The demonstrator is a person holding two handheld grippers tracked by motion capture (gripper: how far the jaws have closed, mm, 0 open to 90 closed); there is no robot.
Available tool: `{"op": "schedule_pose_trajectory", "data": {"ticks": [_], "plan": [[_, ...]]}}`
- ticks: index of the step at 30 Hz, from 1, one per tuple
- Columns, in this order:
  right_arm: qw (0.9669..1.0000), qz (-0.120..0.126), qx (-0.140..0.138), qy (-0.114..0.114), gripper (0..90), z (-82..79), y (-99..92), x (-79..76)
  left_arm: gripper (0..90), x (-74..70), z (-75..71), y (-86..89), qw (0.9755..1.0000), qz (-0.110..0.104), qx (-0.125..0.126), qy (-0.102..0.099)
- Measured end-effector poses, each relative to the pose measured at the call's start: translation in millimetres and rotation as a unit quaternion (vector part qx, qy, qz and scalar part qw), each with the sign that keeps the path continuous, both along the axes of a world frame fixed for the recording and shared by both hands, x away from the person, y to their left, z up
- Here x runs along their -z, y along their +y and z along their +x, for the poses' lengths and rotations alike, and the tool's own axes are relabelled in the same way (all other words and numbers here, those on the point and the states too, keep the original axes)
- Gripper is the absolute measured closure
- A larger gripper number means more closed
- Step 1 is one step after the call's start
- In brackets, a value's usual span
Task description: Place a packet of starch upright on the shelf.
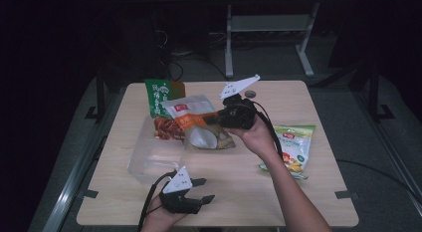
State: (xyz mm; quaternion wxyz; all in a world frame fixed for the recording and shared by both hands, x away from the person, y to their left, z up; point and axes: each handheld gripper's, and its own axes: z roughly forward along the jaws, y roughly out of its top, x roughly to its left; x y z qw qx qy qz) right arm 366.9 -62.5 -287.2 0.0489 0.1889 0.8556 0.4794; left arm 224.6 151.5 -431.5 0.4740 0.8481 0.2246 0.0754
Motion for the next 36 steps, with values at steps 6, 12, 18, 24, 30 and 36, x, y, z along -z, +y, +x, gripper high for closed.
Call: {"op": "schedule_pose_trajectory", "data": {"ticks": [6,12,18,24,30,36], "plan": [[1.0000,0.001,-0.004,0.003,89.8,4.9,13.8,-5.5,39.6,-0.4,0.9,1.6,1.0000,0.000,-0.002,-0.001],[1.0000,0.001,-0.009,-0.003,89.8,10.2,27.3,-9.6,38.7,0.6,1.5,1.3,1.0000,-0.002,-0.003,0.001],[0.9998,0.006,-0.017,-0.003,89.8,16.8,45.7,-11.5,38.6,3.8,2.2,0.9,0.9999,-0.006,-0.006,0.008],[0.9997,0.009,-0.024,-0.001,89.8,22.7,64.6,-9.2,38.1,3.5,3.5,3.3,1.0000,-0.003,-0.006,0.004],[0.9994,0.022,-0.025,0.006,89.8,28.1,84.6,-2.8,37.7,4.2,4.2,3.5,1.0000,-0.003,-0.003,0.003],[0.9991,0.020,-0.032,0.020,89.8,34.0,105.6,11.1,37.3,4.2,4.5,4.9,1.0000,-0.001,-0.004,0.004]]}}
